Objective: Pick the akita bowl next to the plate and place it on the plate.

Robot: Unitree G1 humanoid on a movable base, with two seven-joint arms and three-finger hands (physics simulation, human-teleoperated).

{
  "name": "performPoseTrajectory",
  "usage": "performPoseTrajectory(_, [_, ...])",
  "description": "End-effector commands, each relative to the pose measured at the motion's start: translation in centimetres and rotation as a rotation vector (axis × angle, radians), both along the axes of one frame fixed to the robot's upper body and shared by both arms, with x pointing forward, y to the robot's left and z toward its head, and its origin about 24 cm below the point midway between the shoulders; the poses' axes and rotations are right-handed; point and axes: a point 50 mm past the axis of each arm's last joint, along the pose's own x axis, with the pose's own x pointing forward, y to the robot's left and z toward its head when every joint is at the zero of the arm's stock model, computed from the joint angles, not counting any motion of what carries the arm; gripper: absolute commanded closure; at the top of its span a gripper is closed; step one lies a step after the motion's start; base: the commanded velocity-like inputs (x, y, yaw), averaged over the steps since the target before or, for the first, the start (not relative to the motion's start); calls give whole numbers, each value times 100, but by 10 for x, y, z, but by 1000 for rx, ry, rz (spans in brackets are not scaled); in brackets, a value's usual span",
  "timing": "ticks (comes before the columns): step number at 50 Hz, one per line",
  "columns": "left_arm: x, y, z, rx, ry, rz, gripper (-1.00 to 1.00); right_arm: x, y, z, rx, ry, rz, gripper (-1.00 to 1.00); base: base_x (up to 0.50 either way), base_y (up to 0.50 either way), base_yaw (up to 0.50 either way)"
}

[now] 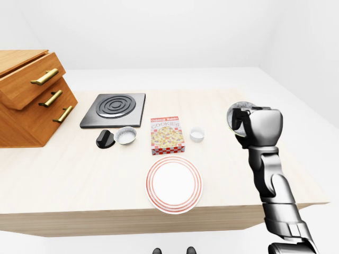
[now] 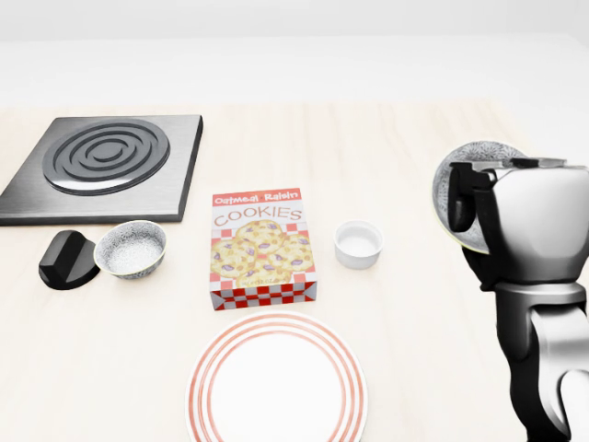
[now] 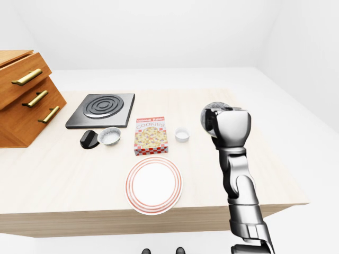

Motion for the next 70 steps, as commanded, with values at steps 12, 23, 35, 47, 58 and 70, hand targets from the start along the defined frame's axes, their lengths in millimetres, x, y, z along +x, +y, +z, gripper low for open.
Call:
performPoseTrajectory(12, [3, 0, -5, -16, 13, -5, -100, -55, 46, 74, 169, -31, 371, 100, 0, 0, 0])
performPoseTrajectory(23, [1, -1, -4, -13, 14, -2, -100, -85, 88, 90, 142, 59, 649, 100, 0, 0, 0])
performPoseTrajectory(35, [0, -1, -3, -5, 9, 1, -100, -102, 108, 94, 121, 72, 751, 100, 0, 0, 0])
performPoseTrajectory(47, [1, -1, -5, -15, 16, -2, -100, -105, 120, 79, 111, 190, 795, 100, 0, 0, 0])
performPoseTrajectory(58, [3, -1, -8, -26, 24, -7, -100, -87, 122, 39, 121, 329, 658, 100, 0, 0, 0])
performPoseTrajectory(70, [4, -1, -12, -39, 33, -11, -100, -63, 114, 4, 37, 356, 437, 100, 0, 0, 0])
